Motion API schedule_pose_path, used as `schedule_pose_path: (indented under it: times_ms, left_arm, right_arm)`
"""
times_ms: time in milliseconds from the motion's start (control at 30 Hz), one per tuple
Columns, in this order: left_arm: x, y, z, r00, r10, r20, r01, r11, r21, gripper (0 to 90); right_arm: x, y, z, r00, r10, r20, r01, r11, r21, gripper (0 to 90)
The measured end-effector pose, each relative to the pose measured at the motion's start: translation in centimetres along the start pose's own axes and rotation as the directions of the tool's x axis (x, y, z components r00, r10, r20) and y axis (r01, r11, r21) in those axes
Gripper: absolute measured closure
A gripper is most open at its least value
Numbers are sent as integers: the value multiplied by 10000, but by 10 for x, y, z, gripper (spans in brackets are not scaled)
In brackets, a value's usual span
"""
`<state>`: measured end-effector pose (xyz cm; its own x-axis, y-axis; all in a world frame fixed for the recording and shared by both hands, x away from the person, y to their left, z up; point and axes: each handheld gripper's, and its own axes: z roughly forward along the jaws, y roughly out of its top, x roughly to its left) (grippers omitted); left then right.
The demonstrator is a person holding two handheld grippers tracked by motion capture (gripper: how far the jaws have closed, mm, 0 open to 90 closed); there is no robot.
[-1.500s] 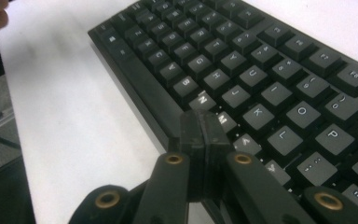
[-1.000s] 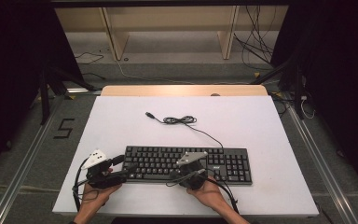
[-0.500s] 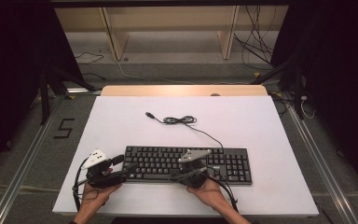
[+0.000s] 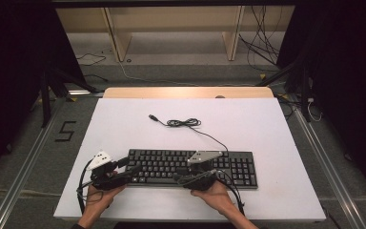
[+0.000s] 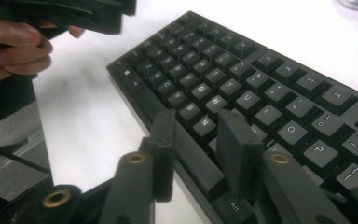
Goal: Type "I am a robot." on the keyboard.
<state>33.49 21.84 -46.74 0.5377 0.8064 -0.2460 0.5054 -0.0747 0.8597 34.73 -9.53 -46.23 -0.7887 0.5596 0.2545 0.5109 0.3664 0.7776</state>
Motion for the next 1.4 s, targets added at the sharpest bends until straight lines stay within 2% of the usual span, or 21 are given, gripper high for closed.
schedule_pose_path:
  times_ms: [133, 233, 400, 600, 1033, 1400]
  left_arm:
    - [2, 0, 3, 9999, -72, -130, 75, 9997, 212, 551]
    - [3, 0, 5, 9997, -41, -253, 54, 9988, 487, 641]
    - [4, 0, 11, 9995, 65, -320, -38, 9966, 828, 760]
    - [4, 0, 19, 9992, 183, -365, -133, 9912, 1317, 877]
    - [6, 0, 29, 9989, 30, -476, 56, 9838, 1790, 889]
    - [7, -1, 32, 9986, 43, -519, 66, 9784, 2064, 890]
  right_arm:
    - [1, 0, -3, 9999, 54, -87, -56, 9999, -122, 595]
    - [1, 1, -5, 9999, 80, -88, -81, 9998, -168, 523]
    - [3, 1, -7, 9998, 78, -166, -83, 9995, -288, 484]
    - [3, 0, -11, 10000, 45, -44, -47, 9993, -382, 438]
    - [3, 0, -18, 9993, 36, 371, -13, 9981, -617, 348]
    - [3, -1, -21, 9988, 64, 481, -32, 9977, -673, 338]
